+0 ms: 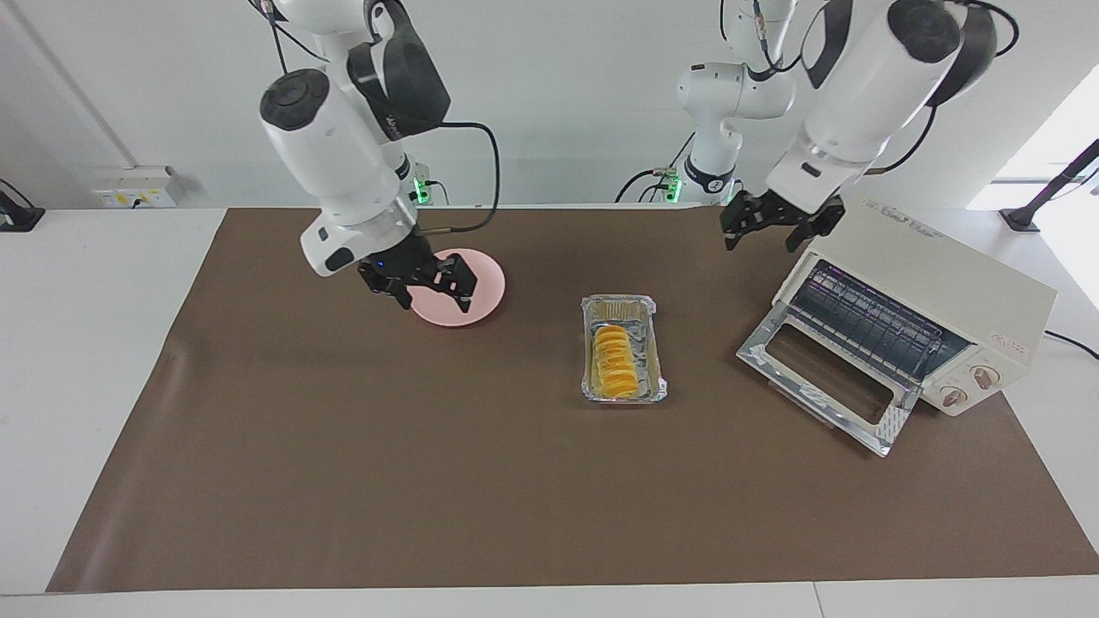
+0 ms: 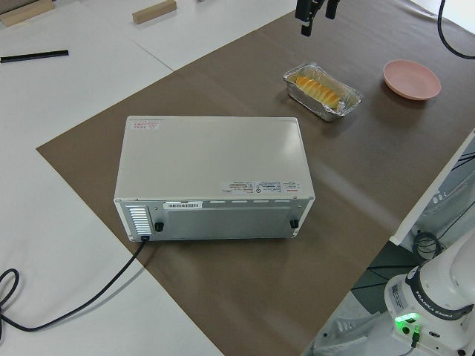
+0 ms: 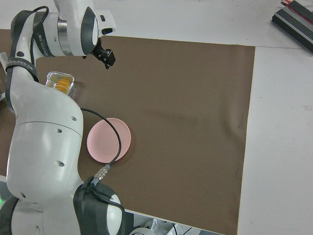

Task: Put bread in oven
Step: 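Release the tray with the right gripper while the left gripper grasps it, then lift the foil tray with the left gripper toward the oven opening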

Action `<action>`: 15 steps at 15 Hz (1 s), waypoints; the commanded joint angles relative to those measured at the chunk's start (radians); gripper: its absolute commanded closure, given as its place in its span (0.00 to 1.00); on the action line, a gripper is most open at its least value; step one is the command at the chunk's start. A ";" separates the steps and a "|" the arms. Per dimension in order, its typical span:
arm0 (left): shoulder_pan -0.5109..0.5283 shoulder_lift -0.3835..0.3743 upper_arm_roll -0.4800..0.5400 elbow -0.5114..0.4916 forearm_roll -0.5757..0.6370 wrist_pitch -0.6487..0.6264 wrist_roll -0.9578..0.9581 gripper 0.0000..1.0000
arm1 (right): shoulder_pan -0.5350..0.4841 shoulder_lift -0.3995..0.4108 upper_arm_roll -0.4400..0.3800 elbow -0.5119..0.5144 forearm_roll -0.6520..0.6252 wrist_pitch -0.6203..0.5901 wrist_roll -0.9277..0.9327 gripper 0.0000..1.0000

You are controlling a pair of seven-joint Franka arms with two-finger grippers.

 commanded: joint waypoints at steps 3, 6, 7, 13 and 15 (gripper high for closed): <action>-0.149 0.173 0.010 0.003 0.060 0.190 -0.153 0.00 | -0.156 -0.092 0.014 -0.038 -0.033 -0.130 -0.327 0.00; -0.189 0.161 0.010 -0.122 0.063 0.317 -0.151 0.00 | -0.185 -0.137 0.014 -0.038 -0.130 -0.206 -0.464 0.00; -0.212 0.164 0.010 -0.135 0.063 0.337 -0.151 0.00 | -0.191 -0.150 0.014 -0.038 -0.150 -0.232 -0.489 0.00; -0.292 0.194 0.010 -0.272 0.063 0.446 -0.183 0.00 | -0.228 -0.244 0.014 -0.126 -0.233 -0.299 -0.555 0.00; -0.307 0.196 0.010 -0.301 0.063 0.488 -0.194 0.00 | -0.234 -0.255 0.014 -0.137 -0.233 -0.299 -0.546 0.00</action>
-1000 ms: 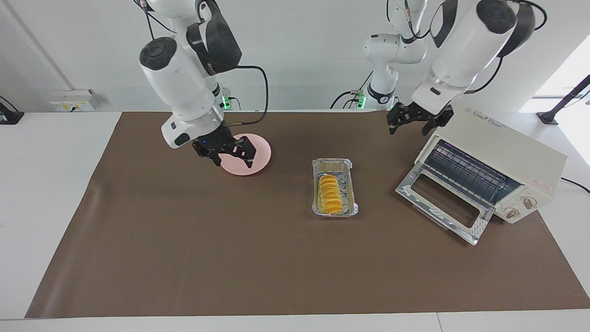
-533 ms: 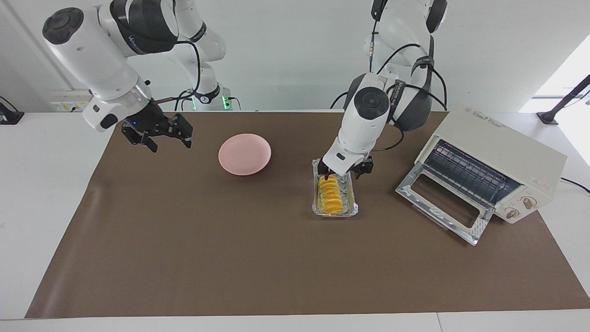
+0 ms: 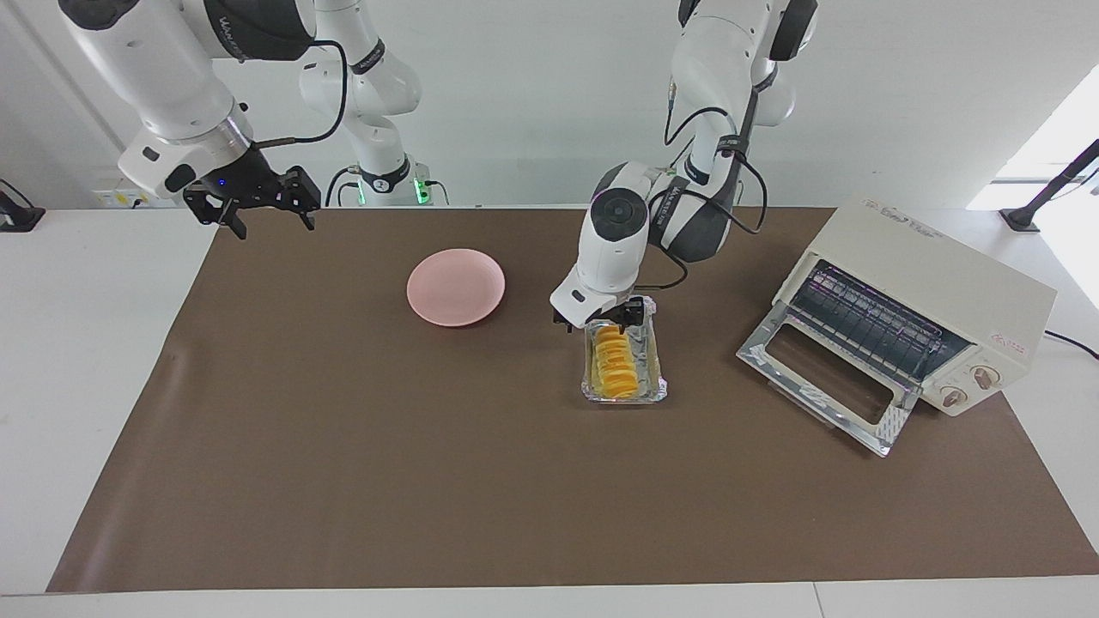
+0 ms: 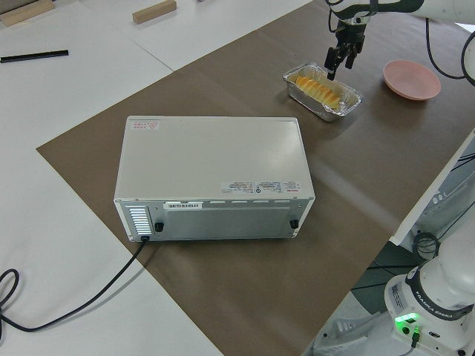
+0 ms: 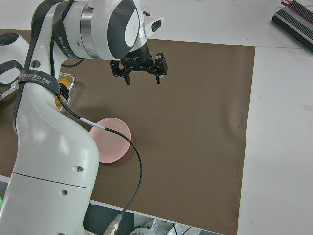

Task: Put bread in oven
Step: 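Lift the foil tray with the left gripper toward the oven opening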

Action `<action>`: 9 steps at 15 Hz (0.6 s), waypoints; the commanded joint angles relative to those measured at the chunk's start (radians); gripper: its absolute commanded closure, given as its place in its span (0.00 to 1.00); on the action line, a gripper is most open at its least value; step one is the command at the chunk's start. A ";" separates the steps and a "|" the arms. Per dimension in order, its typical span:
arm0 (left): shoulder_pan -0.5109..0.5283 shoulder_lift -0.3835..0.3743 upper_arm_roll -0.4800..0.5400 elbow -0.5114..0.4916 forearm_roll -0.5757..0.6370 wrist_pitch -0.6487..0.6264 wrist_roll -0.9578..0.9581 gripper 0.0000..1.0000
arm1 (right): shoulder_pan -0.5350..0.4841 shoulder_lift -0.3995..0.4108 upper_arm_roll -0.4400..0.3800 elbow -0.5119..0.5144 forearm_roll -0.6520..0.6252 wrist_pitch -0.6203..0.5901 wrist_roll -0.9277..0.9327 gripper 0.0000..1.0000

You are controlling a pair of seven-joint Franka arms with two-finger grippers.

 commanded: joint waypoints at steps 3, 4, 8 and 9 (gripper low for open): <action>-0.025 -0.014 0.012 -0.061 0.021 0.081 -0.053 0.14 | -0.036 -0.039 0.014 -0.050 -0.015 0.047 -0.017 0.00; -0.025 -0.008 0.012 -0.060 0.021 0.101 -0.057 0.18 | -0.039 -0.037 0.016 -0.047 -0.015 0.064 -0.014 0.00; -0.027 0.007 0.011 -0.061 0.019 0.112 -0.060 0.31 | -0.042 -0.035 0.016 -0.044 -0.015 0.072 -0.017 0.00; -0.027 0.007 0.011 -0.063 0.019 0.113 -0.069 0.36 | -0.042 -0.035 0.016 -0.044 -0.015 0.070 -0.016 0.00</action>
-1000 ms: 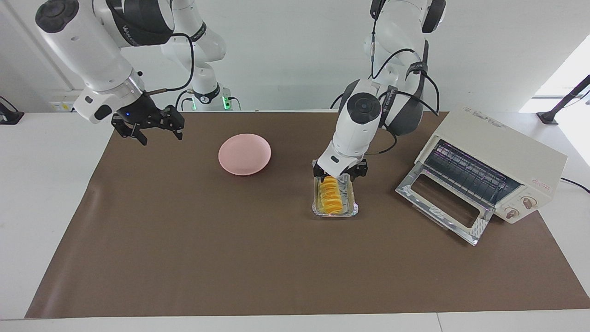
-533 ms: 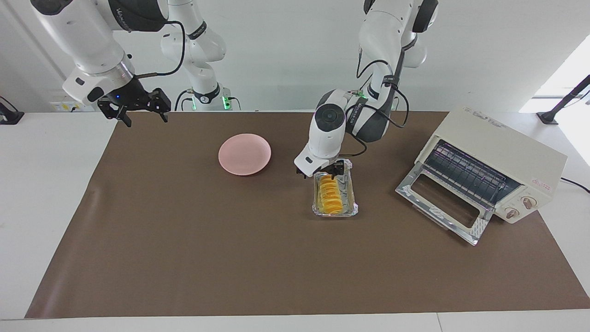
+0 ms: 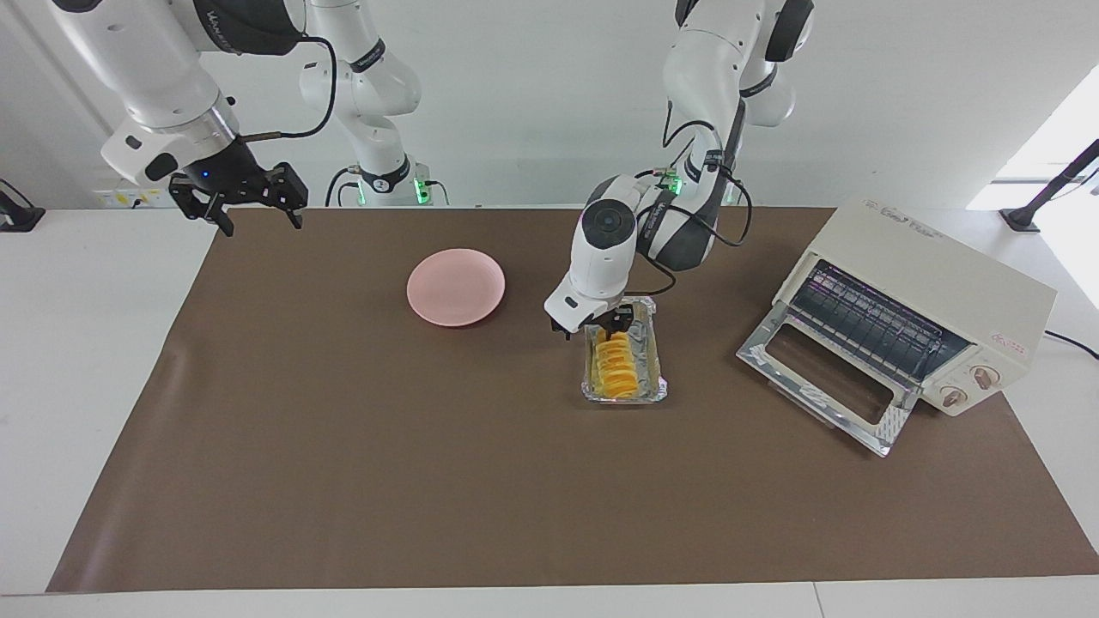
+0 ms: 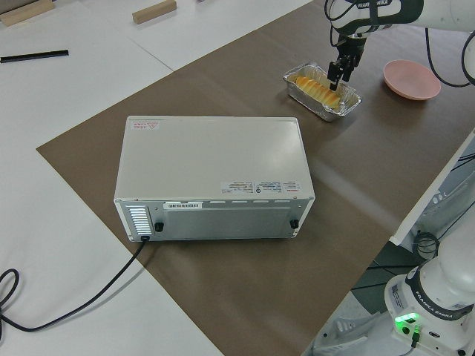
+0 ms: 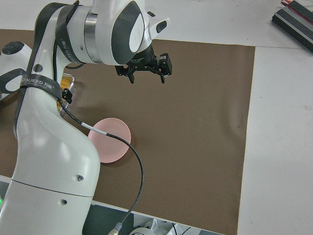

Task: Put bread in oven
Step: 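Lift the foil tray with the left gripper toward the oven opening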

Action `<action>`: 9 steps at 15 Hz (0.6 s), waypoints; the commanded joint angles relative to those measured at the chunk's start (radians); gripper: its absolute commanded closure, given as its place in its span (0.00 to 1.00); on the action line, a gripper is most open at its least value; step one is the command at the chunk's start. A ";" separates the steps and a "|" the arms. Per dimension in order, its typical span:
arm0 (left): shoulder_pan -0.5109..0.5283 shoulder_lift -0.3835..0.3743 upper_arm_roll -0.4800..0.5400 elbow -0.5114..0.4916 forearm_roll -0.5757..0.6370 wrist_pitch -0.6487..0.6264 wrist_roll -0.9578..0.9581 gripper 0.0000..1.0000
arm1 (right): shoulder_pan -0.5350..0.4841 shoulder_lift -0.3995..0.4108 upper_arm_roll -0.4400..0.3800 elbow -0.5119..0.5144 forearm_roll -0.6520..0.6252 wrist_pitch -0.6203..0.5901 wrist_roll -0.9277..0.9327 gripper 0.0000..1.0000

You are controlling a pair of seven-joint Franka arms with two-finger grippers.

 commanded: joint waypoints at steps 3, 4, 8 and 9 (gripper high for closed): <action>-0.018 -0.004 0.011 -0.025 0.019 0.023 -0.036 0.47 | -0.021 -0.017 0.016 -0.022 -0.015 0.013 -0.016 0.00; -0.018 -0.004 0.009 -0.025 0.019 0.023 -0.036 0.52 | -0.020 -0.017 0.016 -0.022 -0.015 0.014 -0.014 0.00; -0.017 -0.004 0.009 -0.025 0.019 0.018 -0.048 0.89 | -0.021 -0.020 0.016 -0.025 -0.015 0.013 -0.016 0.00; -0.014 -0.004 0.009 -0.025 0.019 0.017 -0.047 1.00 | -0.021 -0.021 0.016 -0.025 -0.015 0.013 -0.016 0.00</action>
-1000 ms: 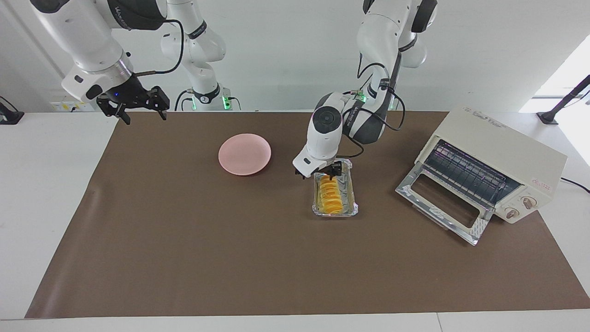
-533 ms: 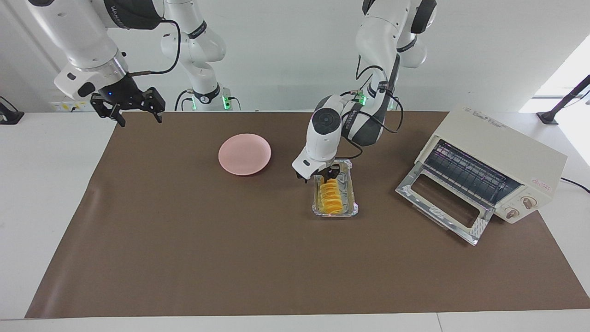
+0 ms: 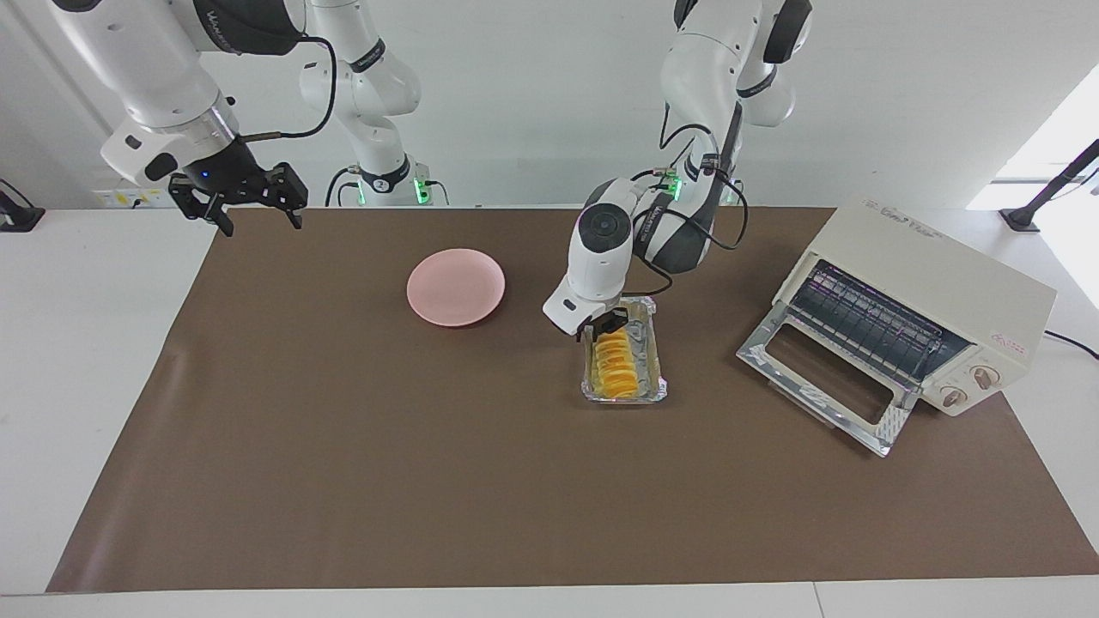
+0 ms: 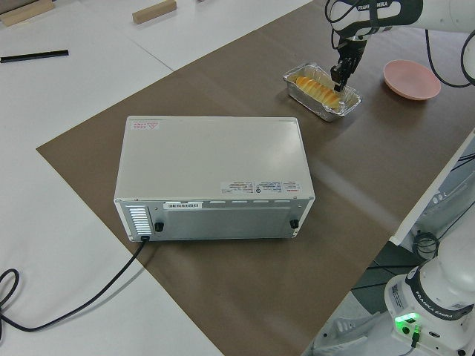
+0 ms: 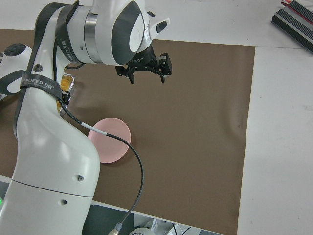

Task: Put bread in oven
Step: 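Lift the foil tray with the left gripper toward the oven opening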

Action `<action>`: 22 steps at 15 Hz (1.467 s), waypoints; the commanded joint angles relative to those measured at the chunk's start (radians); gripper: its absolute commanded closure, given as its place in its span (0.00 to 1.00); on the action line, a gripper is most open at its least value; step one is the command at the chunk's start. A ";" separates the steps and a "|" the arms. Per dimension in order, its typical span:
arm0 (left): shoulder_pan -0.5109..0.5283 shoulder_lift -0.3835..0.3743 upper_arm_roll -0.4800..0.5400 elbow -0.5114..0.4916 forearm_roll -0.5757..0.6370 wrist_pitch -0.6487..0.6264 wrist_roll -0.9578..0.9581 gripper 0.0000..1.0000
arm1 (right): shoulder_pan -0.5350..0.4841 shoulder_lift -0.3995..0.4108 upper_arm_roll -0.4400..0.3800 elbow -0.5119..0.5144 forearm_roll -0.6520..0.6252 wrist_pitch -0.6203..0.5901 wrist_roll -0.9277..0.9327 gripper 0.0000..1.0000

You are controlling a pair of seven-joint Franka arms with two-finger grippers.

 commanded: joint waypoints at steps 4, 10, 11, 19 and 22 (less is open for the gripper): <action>0.005 -0.009 0.009 -0.021 0.016 0.000 -0.022 1.00 | -0.021 -0.021 0.016 -0.025 -0.015 0.005 -0.019 0.00; 0.055 0.000 0.027 0.123 0.010 -0.204 -0.024 1.00 | -0.020 -0.023 0.016 -0.025 -0.015 0.004 -0.019 0.00; 0.077 -0.003 0.027 0.161 0.008 -0.228 -0.024 1.00 | -0.020 -0.023 0.016 -0.025 -0.015 0.004 -0.019 0.00; 0.161 -0.006 0.219 0.338 0.004 -0.374 -0.054 1.00 | -0.018 -0.023 0.016 -0.025 -0.015 0.004 -0.019 0.00; 0.161 -0.003 0.328 0.335 0.014 -0.408 -0.079 1.00 | -0.020 -0.023 0.016 -0.026 -0.015 0.004 -0.019 0.00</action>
